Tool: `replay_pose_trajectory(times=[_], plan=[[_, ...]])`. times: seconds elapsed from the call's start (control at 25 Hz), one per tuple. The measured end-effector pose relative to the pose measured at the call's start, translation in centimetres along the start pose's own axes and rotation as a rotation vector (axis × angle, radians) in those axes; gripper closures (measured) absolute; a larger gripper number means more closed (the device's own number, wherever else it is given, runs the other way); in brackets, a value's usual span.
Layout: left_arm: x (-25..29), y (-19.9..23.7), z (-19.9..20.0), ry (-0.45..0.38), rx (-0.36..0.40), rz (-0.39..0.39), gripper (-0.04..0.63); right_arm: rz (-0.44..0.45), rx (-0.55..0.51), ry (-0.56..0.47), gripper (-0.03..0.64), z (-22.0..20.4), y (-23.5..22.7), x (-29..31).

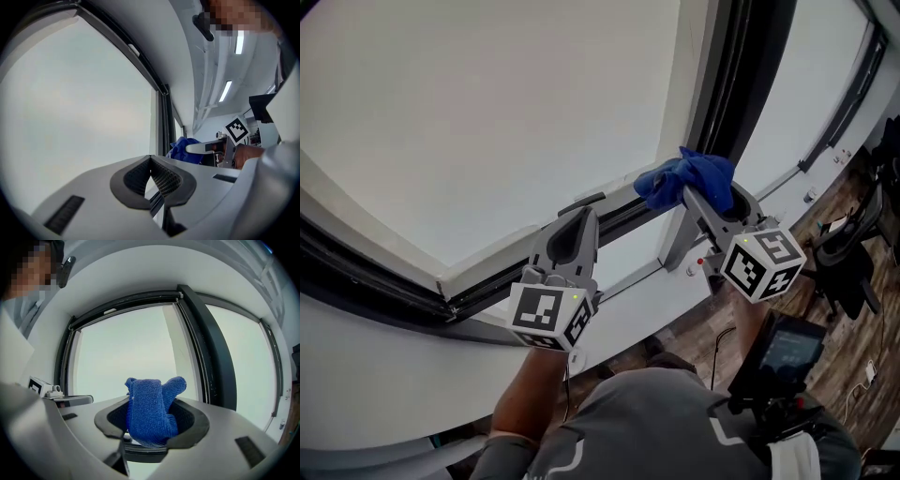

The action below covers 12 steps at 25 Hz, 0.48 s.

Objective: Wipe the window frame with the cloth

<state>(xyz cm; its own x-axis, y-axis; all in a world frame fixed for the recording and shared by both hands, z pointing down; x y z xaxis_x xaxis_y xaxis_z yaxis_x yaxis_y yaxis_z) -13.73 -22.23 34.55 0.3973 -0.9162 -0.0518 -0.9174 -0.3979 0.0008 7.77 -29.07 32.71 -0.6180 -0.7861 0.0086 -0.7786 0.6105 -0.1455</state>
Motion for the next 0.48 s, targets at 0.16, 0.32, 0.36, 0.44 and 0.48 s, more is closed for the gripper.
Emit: replay_pose_trajectory(times=[0.16,0.32,0.36,0.44,0.48], plan=[[4.1,0.3,-0.8,0.008,0.001,0.024,0.588,-0.039,-0.017,0.020,0.405,-0.5,-4.4,2.7],[7.3,0.6,-2.6,0.011,0.010,0.046,0.588,-0.065,-0.062,0.070,0.405,-3.2,-7.8,5.9],[8.4,0.4,-2.9,0.017,0.011,0.046,0.588,-0.072,-0.065,0.082,0.405,-3.8,-8.9,6.6],[10.4,-0.1,-3.6,0.035,0.013,0.047,0.588,-0.079,-0.062,0.111,0.405,-4.9,-10.9,8.0],[11.3,-0.3,-4.1,0.045,0.015,0.051,0.588,-0.079,-0.067,0.126,0.405,-5.5,-11.6,8.6]])
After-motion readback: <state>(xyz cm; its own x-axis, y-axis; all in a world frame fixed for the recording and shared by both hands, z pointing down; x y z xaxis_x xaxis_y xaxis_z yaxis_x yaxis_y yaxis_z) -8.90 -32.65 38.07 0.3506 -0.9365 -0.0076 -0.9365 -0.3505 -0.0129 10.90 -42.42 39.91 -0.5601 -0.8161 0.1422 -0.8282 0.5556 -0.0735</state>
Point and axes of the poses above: the fingertips, and each gripper's own axes: x forward along the fingers, y to its left, z out of its top, the point moved 5 cm from there along -x, backward along the fingers, and after that the axes turned 1 degree about x, right-handed, at the moved point
